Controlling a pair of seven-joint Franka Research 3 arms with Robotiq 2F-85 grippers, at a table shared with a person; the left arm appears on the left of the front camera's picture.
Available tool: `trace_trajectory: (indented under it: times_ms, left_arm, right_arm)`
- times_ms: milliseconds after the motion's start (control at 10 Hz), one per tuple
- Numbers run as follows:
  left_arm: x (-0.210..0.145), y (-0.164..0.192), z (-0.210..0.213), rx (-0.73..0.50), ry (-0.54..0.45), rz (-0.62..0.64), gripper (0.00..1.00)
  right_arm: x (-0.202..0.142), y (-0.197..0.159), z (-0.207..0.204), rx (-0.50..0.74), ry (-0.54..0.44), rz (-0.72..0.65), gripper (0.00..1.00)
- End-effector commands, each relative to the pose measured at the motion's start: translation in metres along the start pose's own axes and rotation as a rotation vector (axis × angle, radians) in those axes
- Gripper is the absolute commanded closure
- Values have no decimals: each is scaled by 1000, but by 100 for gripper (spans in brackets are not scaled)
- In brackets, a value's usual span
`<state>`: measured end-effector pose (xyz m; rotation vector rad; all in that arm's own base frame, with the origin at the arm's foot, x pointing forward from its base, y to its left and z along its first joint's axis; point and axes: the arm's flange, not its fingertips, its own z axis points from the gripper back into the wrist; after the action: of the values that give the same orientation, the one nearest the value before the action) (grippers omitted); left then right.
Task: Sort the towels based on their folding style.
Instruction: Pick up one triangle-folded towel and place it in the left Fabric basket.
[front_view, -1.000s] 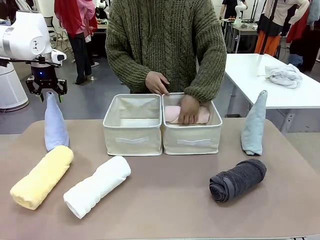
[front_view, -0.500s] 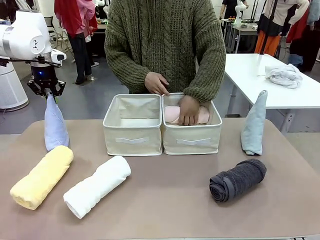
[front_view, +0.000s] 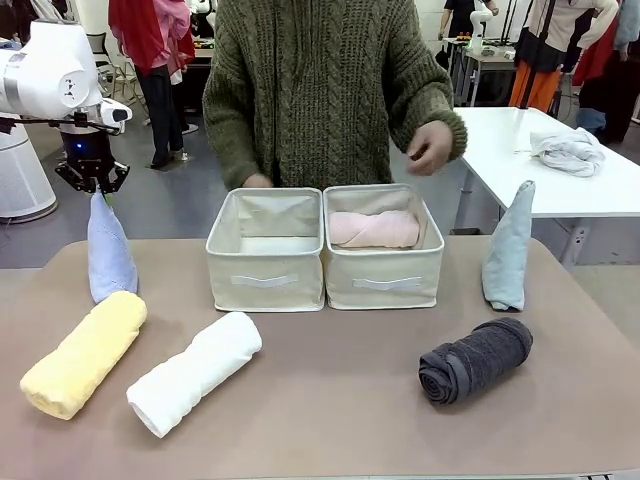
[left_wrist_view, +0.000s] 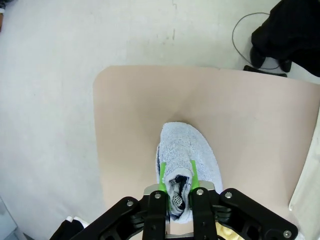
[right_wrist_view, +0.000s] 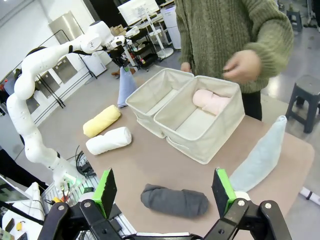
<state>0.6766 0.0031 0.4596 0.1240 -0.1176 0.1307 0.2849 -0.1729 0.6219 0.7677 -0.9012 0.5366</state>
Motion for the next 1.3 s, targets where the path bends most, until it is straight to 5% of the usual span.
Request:
trace_trajectory:
  times_ms: [0, 300, 600, 1000, 1100, 1200]
  left_arm:
    - [-13, 12, 49, -80, -19, -145, 100]
    - [-94, 23, 176, -80, -84, -434, 100]
    - [-168, 22, 219, -63, -79, -547, 100]
    - [-154, 20, 238, -49, -81, -519, 100]
    - [-170, 22, 232, -63, -66, -531, 85]
    - [-171, 2, 236, -12, -109, -624, 85]
  right_arm:
    - [2, -1, -1, 16, -24, 15, 0]
    - [2, -1, -1, 16, -24, 15, 0]
    - [2, -1, -1, 16, -24, 15, 0]
    - [2, -1, -1, 16, -24, 15, 0]
    - [2, -1, -1, 16, -24, 15, 0]
    - [2, -1, -1, 16, -24, 15, 0]
